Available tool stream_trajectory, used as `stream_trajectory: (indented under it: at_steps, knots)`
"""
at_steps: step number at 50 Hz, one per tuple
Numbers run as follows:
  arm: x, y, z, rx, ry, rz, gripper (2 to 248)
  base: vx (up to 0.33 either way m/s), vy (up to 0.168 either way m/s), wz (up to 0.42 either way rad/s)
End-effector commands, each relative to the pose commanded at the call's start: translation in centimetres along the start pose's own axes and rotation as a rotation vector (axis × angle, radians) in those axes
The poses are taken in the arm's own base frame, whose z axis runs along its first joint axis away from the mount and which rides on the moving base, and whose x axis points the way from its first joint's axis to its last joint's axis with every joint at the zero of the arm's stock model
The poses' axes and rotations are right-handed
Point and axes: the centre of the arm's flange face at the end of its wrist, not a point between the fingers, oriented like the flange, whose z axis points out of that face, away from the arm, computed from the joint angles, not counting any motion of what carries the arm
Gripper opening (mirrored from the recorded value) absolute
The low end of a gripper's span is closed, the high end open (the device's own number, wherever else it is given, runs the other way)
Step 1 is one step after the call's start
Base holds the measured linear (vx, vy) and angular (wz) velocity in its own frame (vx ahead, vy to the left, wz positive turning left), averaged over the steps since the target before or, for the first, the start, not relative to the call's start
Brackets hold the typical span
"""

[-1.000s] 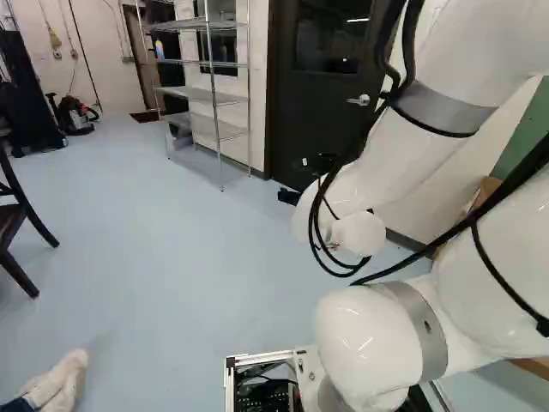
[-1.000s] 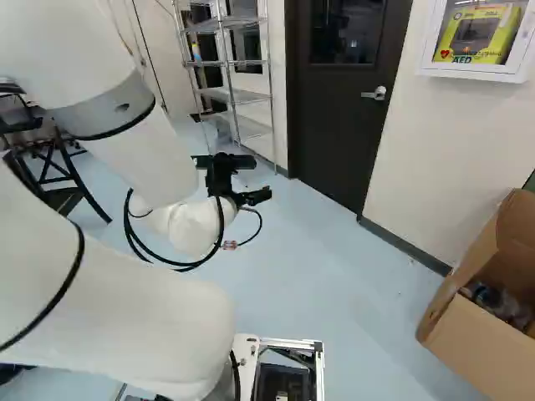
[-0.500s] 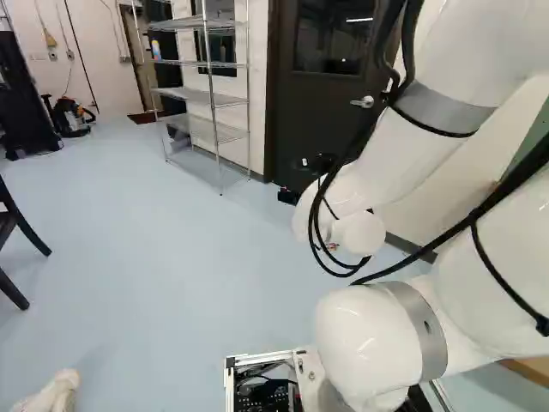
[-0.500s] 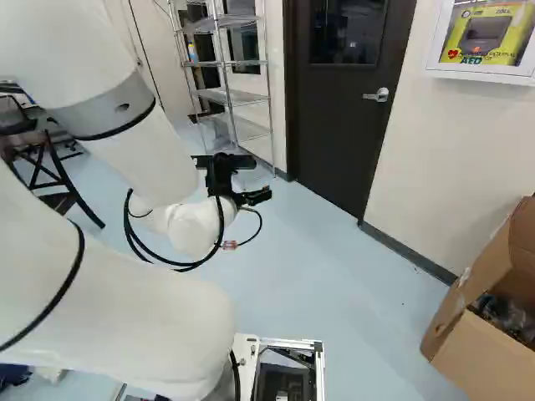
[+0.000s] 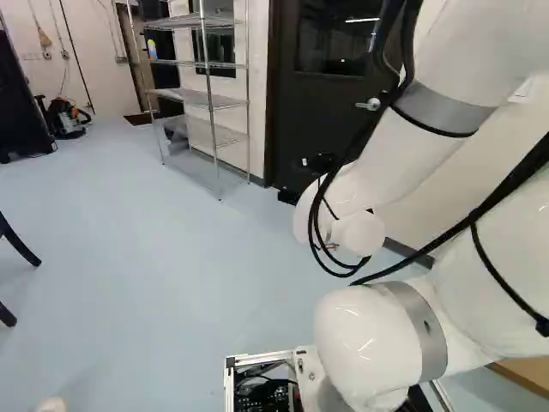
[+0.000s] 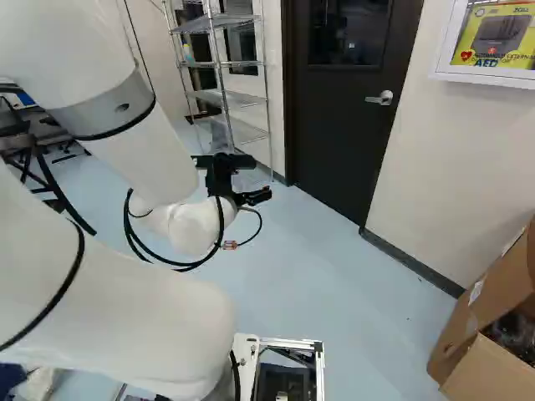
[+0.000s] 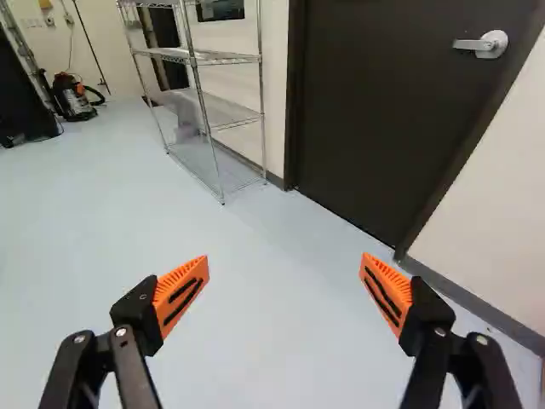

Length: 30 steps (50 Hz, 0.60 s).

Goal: Open the door and move inside

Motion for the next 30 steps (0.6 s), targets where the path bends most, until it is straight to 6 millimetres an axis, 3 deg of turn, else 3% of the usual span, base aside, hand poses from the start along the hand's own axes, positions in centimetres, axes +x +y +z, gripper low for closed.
stream_trajectory:
  at_steps: [30]
  knots:
    - [0.00, 0.00, 0.00, 0.000, 0.000, 0.000, 247, 0.204, 0.013, -0.015]
